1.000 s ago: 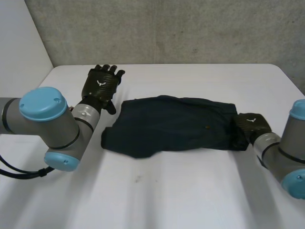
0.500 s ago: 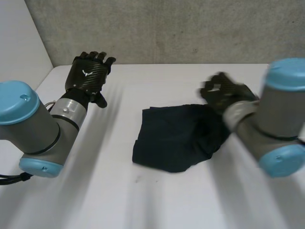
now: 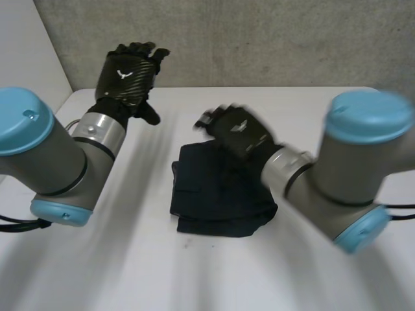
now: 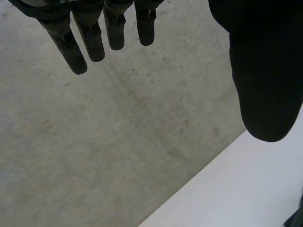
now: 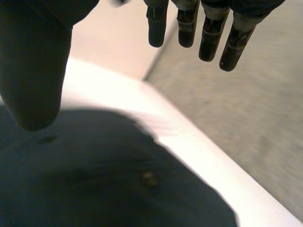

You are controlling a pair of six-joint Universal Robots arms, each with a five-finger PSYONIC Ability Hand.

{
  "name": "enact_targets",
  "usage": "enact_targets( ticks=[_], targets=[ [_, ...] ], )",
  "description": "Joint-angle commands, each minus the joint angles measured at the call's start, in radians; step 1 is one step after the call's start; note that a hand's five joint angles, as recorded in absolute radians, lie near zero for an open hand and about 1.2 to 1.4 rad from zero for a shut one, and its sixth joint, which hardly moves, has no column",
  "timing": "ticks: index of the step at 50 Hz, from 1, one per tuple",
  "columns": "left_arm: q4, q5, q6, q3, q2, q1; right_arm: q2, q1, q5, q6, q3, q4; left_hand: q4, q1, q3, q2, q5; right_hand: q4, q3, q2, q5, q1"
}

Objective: Fold the shorts.

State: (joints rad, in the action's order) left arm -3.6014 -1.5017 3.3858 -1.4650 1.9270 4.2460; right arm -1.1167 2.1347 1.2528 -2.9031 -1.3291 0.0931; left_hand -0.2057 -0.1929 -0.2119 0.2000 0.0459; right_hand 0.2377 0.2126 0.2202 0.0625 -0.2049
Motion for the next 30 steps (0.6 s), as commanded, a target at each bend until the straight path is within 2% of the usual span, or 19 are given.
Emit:
enact_targets(
  ticks=[1, 6, 10, 11, 17, 23, 30],
  targets=[
    [0.133, 0.0, -0.108, 0.104, 0.073, -0.077, -0.058, -0.136, -0.003, -0.28, 0.01, -0.009, 0.016, 0.003, 0.022, -0.01, -0.03, -0.063, -0.038, -0.046, -0.062, 0.03],
    [0.275, -0.005, -0.16, 0.192, 0.179, -0.124, 0.044, -0.16, 0.0, -0.263, 0.065, -0.09, 0.007, -0.006, 0.013, -0.001, -0.022, -0.063, -0.038, -0.046, -0.062, 0.03],
    [0.394, -0.072, -0.16, 0.248, 0.266, -0.149, 0.164, -0.159, 0.011, -0.207, 0.146, -0.215, 0.004, -0.009, 0.01, 0.002, -0.019, -0.063, -0.038, -0.046, -0.062, 0.03],
    [0.429, -0.112, -0.158, 0.267, 0.298, -0.159, 0.187, -0.157, 0.019, -0.191, 0.162, -0.236, 0.004, -0.009, 0.01, 0.002, -0.019, -0.063, -0.038, -0.046, -0.062, 0.03],
    [0.484, -0.236, -0.152, 0.31, 0.405, -0.192, 0.291, -0.154, 0.039, -0.088, 0.208, -0.291, 0.007, -0.006, 0.013, -0.001, -0.022, -0.063, -0.038, -0.046, -0.062, 0.03],
    [0.507, -0.25, -0.117, 0.31, 0.431, -0.195, 0.321, -0.154, 0.125, -0.009, 0.212, -0.294, 0.004, -0.009, 0.01, 0.002, -0.019, -0.063, -0.038, -0.046, -0.062, 0.03],
    [0.515, -0.238, -0.065, 0.301, 0.418, -0.215, 0.298, -0.153, 0.132, 0.053, 0.212, -0.294, 0.01, -0.003, 0.016, -0.004, -0.025, -0.063, -0.038, -0.046, -0.062, 0.03]
  ],
)
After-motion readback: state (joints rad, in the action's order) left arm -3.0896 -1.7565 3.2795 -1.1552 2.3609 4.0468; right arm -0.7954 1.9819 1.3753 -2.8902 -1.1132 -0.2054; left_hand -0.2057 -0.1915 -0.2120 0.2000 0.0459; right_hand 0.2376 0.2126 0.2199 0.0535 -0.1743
